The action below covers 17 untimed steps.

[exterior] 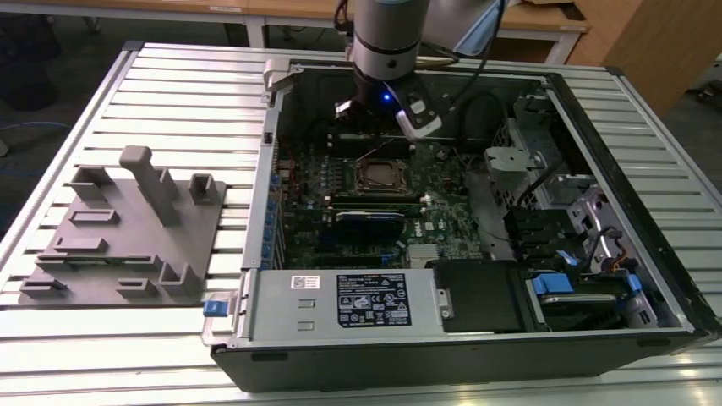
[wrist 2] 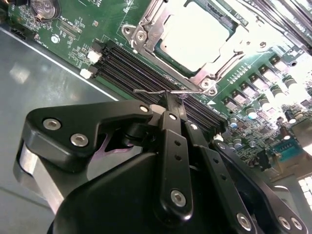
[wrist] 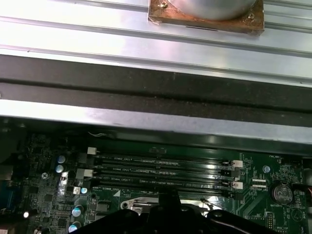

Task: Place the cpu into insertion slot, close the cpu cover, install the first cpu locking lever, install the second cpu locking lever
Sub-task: 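Install the first cpu locking lever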

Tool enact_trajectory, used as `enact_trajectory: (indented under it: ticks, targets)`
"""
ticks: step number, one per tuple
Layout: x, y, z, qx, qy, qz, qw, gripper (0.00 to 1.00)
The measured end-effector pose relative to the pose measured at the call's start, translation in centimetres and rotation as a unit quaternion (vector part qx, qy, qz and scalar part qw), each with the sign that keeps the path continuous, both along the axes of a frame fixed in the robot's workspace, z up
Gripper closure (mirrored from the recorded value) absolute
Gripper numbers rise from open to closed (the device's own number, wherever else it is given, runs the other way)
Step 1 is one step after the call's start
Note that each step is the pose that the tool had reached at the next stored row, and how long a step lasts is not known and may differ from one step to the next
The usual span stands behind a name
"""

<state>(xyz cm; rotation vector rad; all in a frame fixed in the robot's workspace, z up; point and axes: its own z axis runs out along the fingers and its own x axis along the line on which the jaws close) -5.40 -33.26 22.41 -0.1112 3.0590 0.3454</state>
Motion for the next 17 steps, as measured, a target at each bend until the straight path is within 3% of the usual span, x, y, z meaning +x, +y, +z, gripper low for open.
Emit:
enact_trajectory:
  ticks: [6,17]
  targets:
    - [0.22,0.03,-0.27,0.0,-0.0001,-0.002,1.0,0.9]
    - [0.31,0.5,-0.85,0.0001,-0.0001,-0.031,0.9995,0.9]
